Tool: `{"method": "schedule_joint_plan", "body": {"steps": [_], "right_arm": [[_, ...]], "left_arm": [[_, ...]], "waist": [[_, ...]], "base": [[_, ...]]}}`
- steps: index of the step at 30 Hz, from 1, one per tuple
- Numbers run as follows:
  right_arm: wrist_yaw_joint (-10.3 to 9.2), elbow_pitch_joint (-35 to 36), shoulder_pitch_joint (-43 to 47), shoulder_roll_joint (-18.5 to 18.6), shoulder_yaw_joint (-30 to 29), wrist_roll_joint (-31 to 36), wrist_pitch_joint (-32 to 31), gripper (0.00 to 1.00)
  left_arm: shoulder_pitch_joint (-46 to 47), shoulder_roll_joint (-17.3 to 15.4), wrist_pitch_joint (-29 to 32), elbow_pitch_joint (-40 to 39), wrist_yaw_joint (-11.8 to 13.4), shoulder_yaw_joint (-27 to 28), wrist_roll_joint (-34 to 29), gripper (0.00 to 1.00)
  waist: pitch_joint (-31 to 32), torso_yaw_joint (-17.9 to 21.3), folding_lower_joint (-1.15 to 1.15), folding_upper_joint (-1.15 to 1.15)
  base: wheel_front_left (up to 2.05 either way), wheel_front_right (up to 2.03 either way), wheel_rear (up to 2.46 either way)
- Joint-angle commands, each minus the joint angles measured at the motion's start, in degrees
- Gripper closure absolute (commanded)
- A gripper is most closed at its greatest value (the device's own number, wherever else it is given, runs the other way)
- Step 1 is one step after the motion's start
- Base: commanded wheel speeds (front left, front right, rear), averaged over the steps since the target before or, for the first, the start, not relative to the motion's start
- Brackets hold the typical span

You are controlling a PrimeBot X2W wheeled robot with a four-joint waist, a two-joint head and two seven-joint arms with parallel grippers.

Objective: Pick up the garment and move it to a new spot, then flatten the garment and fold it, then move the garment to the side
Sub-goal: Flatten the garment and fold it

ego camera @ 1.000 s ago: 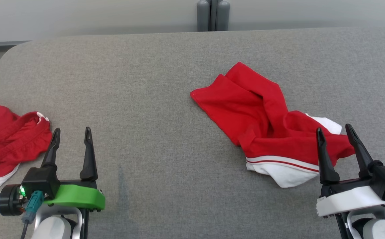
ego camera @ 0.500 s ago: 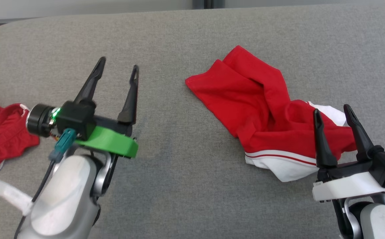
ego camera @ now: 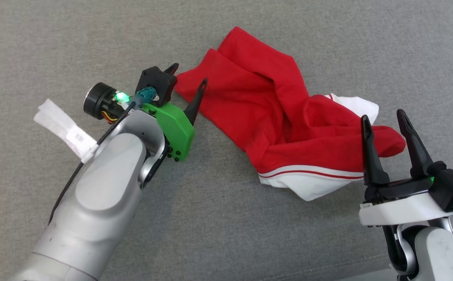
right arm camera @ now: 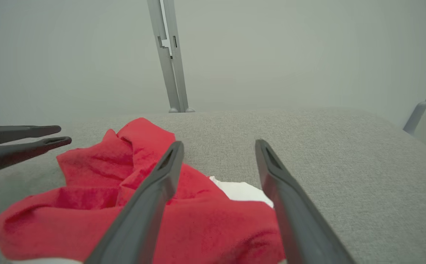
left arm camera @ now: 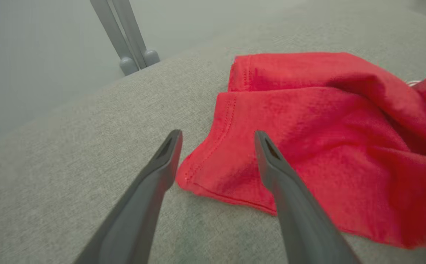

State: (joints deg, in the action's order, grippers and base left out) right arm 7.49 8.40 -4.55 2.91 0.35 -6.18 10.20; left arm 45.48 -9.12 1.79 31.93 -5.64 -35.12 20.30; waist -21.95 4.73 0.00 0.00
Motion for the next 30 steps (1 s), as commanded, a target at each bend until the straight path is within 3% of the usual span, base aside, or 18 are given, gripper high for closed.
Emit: {"method": "schedule_joint_plan", "body": {"steps": [1, 5, 6, 7, 8, 13, 17, 24, 30], "right_arm": [[0.00, -0.36, -0.95, 0.04, 0.14, -0.29, 0.55, 0.00], [0.00, -1.13, -1.34, 0.04, 0.20, -0.67, 0.99, 0.00], [0.00, -1.27, -1.35, 0.03, 0.16, -0.68, 1.09, 0.00], [0.00, -1.39, -1.33, 0.03, 0.05, -0.71, 1.07, 0.00], [0.00, -1.58, -1.28, 0.04, -0.11, -0.80, 1.06, 0.00], [0.00, -1.58, -1.23, 0.04, -1.10, -0.64, 0.87, 0.00], [0.00, -1.59, -0.97, 0.04, -2.13, -0.39, 0.73, 0.00], [0.00, -1.25, 0.37, 0.04, -4.86, 0.29, -0.39, 0.00], [0.00, -0.77, 1.07, 0.04, -7.39, 0.97, -1.99, 0.00]], "left_arm": [[1.71, 0.11, 0.48, 2.94, -0.34, -0.13, 0.22, 0.00], [4.14, 0.59, 2.73, 11.58, -0.36, 0.04, 1.05, 0.00], [4.53, 0.71, 3.39, 13.24, -0.28, 0.09, 1.26, 0.16], [4.84, 0.74, 4.75, 15.32, -0.37, -0.39, 1.15, 0.63], [4.87, 0.85, 5.36, 17.00, -0.55, -0.69, 1.32, 1.00], [5.61, 1.02, 3.06, 19.44, -0.86, -1.08, 1.77, 1.00], [3.98, 0.48, -1.99, 18.57, 1.03, 0.41, 2.56, 1.00], [-4.63, -2.97, -8.43, 11.55, 5.67, 4.33, 5.13, 1.00], [-16.32, -6.56, -9.68, 0.69, 11.14, 7.57, 7.58, 1.00]], "waist": [[-2.43, 2.58, 0.00, 0.00], [-2.60, 3.14, 0.00, 0.00], [-2.55, 3.17, 0.00, 0.00], [-2.50, 3.15, 0.00, 0.00], [-2.39, 3.06, 0.00, 0.00], [-2.03, 1.94, 0.00, 0.00], [-1.44, 0.66, 0.00, 0.00], [0.40, -2.65, 0.00, 0.00], [2.19, -5.80, 0.00, 0.00]], "base": [[0.00, 0.00, 0.00], [0.00, 0.00, 0.00], [0.00, 0.00, 0.00], [0.00, 0.00, 0.00], [0.00, 0.00, 0.00], [0.00, 0.00, 0.00], [0.00, 0.00, 0.00], [0.00, 0.00, 0.00], [0.00, 0.00, 0.00]]}}
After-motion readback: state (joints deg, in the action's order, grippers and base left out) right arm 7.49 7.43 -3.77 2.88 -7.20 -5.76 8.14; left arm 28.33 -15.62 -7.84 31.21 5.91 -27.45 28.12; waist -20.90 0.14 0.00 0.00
